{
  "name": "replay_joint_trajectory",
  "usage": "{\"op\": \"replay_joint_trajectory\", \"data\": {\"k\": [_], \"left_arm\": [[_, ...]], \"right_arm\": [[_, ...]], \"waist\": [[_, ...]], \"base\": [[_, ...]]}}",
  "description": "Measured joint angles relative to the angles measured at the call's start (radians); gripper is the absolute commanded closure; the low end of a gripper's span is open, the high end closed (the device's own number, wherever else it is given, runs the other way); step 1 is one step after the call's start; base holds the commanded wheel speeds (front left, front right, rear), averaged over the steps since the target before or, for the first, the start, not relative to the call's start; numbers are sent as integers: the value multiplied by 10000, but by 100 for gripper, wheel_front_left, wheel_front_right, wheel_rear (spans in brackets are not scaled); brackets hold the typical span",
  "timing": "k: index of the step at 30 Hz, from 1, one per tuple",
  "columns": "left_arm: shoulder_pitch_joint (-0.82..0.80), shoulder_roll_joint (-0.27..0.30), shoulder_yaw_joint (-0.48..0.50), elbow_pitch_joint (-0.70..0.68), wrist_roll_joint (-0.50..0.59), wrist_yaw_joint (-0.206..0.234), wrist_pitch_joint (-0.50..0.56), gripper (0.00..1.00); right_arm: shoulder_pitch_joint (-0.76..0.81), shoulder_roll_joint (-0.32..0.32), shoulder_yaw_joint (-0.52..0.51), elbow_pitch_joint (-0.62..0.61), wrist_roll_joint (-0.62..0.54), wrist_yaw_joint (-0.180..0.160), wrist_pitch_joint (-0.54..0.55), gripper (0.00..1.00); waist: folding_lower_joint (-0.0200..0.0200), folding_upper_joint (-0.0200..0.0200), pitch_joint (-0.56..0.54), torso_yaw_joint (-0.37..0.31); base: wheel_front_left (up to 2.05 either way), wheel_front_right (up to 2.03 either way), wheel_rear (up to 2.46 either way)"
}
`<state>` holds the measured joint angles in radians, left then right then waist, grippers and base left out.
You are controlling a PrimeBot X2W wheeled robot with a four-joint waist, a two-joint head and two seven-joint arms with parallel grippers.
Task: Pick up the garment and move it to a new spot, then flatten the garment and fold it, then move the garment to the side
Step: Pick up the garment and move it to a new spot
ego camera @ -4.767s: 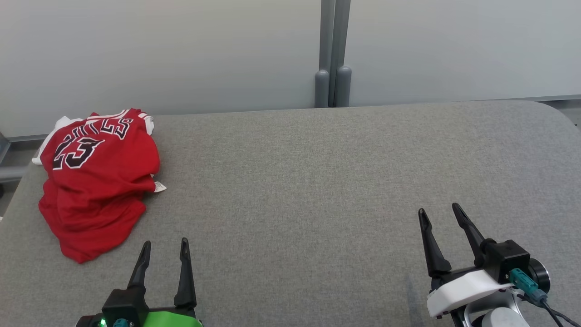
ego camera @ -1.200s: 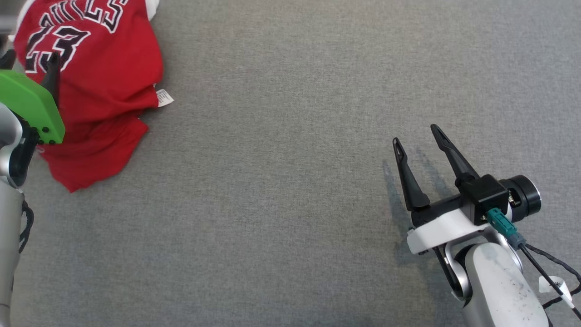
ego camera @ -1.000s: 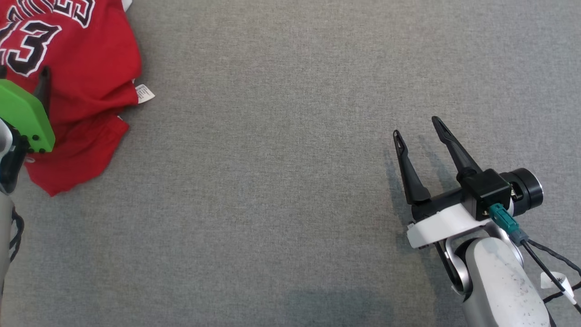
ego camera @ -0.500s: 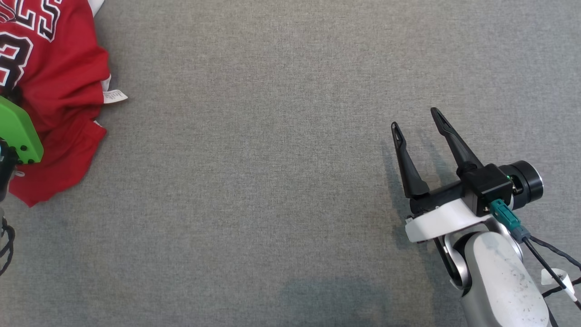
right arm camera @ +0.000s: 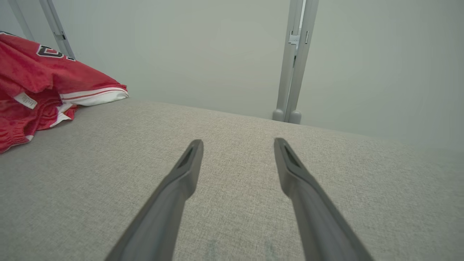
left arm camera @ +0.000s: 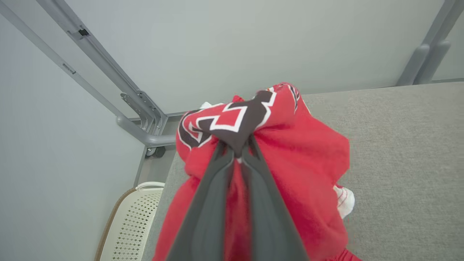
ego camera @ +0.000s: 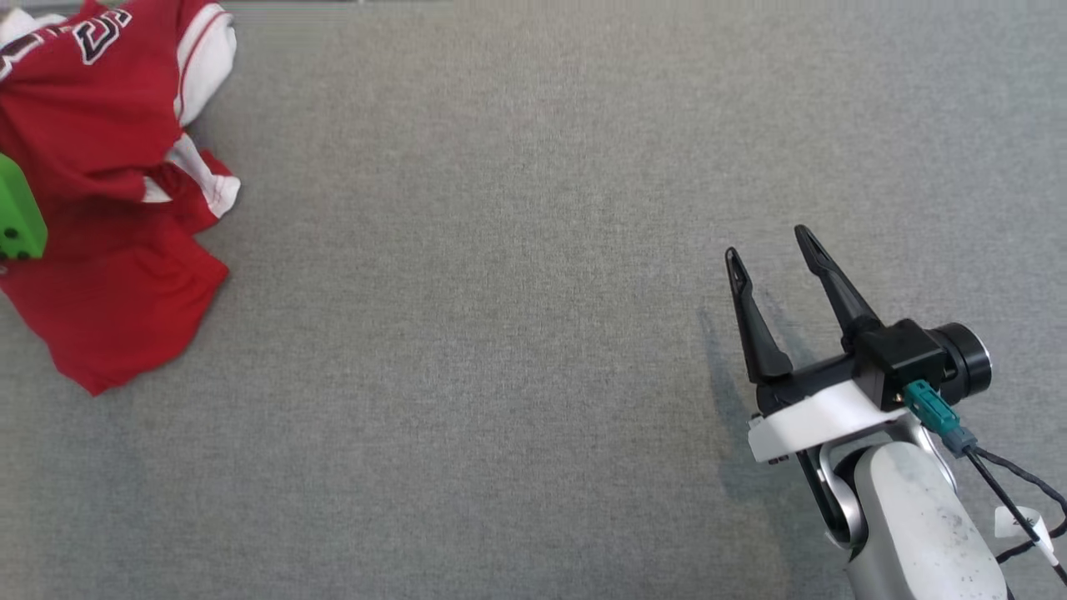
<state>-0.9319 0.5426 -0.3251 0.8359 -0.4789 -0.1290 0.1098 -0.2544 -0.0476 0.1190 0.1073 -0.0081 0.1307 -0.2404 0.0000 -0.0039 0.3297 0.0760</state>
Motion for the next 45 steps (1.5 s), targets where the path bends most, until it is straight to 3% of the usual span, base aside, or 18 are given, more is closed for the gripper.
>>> {"op": "replay_joint_trajectory", "data": {"k": [16,28,39,45], "left_arm": [[-700,-15,-1845,-2069,-209,0,-506,100],[-543,-1436,-3120,-4044,-662,75,-491,100],[733,-3149,-3858,-5783,-819,1699,228,100],[1217,-3797,-3962,-5342,-911,2385,307,100]], "right_arm": [[1118,2,-915,366,470,0,-180,0],[1830,-2,-1732,359,581,0,-199,0],[2100,-4,-2351,42,579,0,-209,0],[1893,-2,-1979,38,686,0,-209,0]], "waist": [[0,1,-2182,-480],[0,1,-3019,-1243],[0,1,-3282,-1481],[-1,1,-2818,-1538]], "base": [[0,0,0],[0,0,0],[0,0,0],[0,0,0]]}}
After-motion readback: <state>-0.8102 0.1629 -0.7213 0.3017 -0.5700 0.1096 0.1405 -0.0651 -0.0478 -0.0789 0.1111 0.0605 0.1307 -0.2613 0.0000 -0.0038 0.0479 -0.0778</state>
